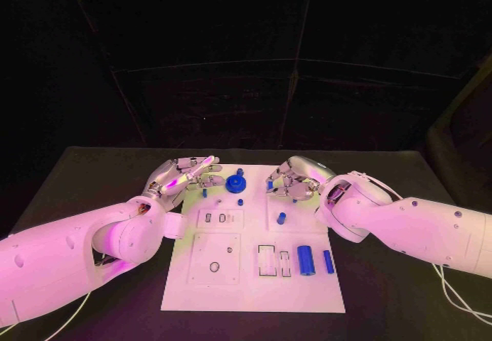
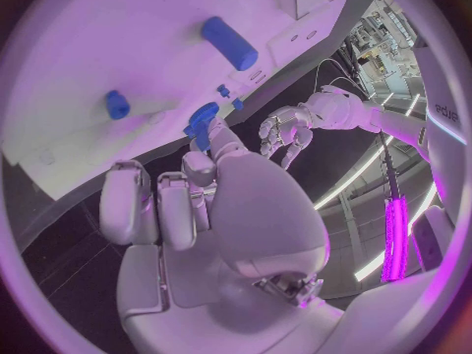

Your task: Assemble the parts on the task board

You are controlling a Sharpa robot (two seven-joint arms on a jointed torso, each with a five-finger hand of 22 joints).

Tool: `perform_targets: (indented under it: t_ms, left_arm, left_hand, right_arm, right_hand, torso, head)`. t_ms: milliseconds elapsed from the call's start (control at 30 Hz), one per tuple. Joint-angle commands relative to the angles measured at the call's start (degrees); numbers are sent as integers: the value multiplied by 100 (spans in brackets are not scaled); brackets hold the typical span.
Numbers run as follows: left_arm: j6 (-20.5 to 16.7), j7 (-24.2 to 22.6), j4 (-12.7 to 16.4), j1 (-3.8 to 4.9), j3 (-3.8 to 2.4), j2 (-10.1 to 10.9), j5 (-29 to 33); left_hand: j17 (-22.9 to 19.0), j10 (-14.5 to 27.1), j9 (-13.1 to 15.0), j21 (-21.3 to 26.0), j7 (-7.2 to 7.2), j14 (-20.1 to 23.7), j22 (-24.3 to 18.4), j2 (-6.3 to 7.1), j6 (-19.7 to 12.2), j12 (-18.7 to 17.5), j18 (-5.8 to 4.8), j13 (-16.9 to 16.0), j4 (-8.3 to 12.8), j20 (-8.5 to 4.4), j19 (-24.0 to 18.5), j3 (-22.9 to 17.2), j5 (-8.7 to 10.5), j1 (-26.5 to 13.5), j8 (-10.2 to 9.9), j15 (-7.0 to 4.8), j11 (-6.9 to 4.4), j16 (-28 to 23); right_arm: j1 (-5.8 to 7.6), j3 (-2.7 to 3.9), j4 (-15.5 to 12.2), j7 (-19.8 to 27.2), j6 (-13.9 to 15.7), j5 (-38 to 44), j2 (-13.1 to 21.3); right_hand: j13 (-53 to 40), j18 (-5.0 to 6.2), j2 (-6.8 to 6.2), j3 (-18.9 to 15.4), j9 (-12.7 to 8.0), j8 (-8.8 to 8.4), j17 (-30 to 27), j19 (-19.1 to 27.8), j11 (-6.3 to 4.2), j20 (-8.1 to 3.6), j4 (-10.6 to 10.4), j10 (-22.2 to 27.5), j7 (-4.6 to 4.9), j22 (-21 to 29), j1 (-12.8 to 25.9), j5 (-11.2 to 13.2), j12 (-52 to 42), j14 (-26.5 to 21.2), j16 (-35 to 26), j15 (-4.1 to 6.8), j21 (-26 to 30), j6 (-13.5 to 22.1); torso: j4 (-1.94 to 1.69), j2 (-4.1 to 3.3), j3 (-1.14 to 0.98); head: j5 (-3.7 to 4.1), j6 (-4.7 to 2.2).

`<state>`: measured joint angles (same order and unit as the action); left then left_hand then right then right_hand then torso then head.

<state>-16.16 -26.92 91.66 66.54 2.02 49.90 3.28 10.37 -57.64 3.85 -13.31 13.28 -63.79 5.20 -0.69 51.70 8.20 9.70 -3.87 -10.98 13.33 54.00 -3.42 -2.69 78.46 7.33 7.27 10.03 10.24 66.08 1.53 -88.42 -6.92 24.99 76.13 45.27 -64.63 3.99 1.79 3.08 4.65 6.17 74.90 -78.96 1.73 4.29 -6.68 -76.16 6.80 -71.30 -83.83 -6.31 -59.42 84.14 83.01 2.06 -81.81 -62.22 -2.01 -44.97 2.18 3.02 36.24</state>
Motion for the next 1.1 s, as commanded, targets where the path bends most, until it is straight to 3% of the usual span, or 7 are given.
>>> perform_targets:
  t_ms: [33,167,367,567,667,867,1100]
  left_arm:
    - [20,-52,15,14,-7,7,-26]
    - [17,-61,8,22,-7,8,-26]
    - [11,-77,-13,32,-8,9,-26]
    - [-5,-112,-32,38,-8,6,-27]
    - [-8,-125,-41,40,-8,0,-27]
    - [-21,-141,-52,41,-8,-6,-27]
    - [-33,-154,-61,41,-9,-6,-27]
  left_hand:
    - [6,-35,1,34,-3,-16,-6,-11,43,18,84,4,47,17,26,0,-12,57,0,-19,-3,-22]
    - [7,-37,1,35,-4,-17,-7,-13,45,18,84,4,51,17,26,-2,-13,61,1,-20,-4,-24]
    - [10,-43,2,36,-10,-20,-10,-19,55,19,84,5,70,16,30,-9,-13,78,2,-21,-8,-29]
    - [30,-116,10,36,-70,-52,-19,-50,139,39,88,0,116,2,54,-28,-13,105,30,-45,-49,-42]
    - [40,-153,11,33,-93,-71,-22,-62,177,44,89,-1,129,-7,69,-34,-12,109,40,-57,-68,-45]
    - [52,-195,10,25,-106,-104,-23,-70,215,46,91,-1,140,-20,95,-37,-12,105,45,-71,-83,-46]
    - [54,-202,10,24,-107,-108,-23,-69,220,46,91,-1,142,-22,100,-37,-12,104,46,-73,-85,-47]
  right_arm:
    - [11,2,-38,-477,-206,538,-162]
    - [10,1,-49,-585,-273,715,-374]
    - [9,0,-78,-710,-387,1018,-681]
    - [7,-9,-7,-830,-462,1222,-969]
    - [5,-54,45,-864,-464,1250,-1055]
    - [-4,-151,134,-883,-505,1292,-1203]
    - [-35,-192,172,-885,-605,1354,-1290]
  right_hand:
    - [11,-8,12,19,8,19,185,-18,-29,-32,-14,6,-49,-6,78,15,44,326,-41,43,-27,-90]
    - [13,-7,12,25,7,19,180,-17,-31,-34,-15,8,-53,-4,84,1,47,325,-44,45,-26,-95]
    - [17,-8,11,36,8,22,170,-20,-36,-37,-14,10,-59,-9,91,-21,54,323,-51,49,-28,-108]
    - [16,-8,-2,54,9,27,177,-22,-46,-43,-5,10,-70,-10,102,-67,57,325,-49,57,-28,-132]
    - [18,-9,-9,65,8,26,179,-25,-49,-47,-1,11,-73,-14,106,-94,61,327,-48,60,-30,-137]
    - [17,-10,-16,69,7,25,178,-27,-51,-48,3,10,-74,-17,108,-107,60,327,-49,62,-31,-138]
    - [17,-9,-25,72,6,23,176,-24,-52,-50,9,10,-75,-12,108,-115,60,327,-51,63,-29,-137]
  torso:
    - [27,5,-6]
    - [16,5,-4]
    - [31,3,-20]
    - [35,8,-18]
    - [36,11,-23]
    - [30,6,-24]
    - [39,10,-23]
  head:
    - [-81,37]
    - [-117,57]
    - [-187,85]
    - [-236,95]
    - [-283,104]
    - [-303,120]
    - [-304,142]
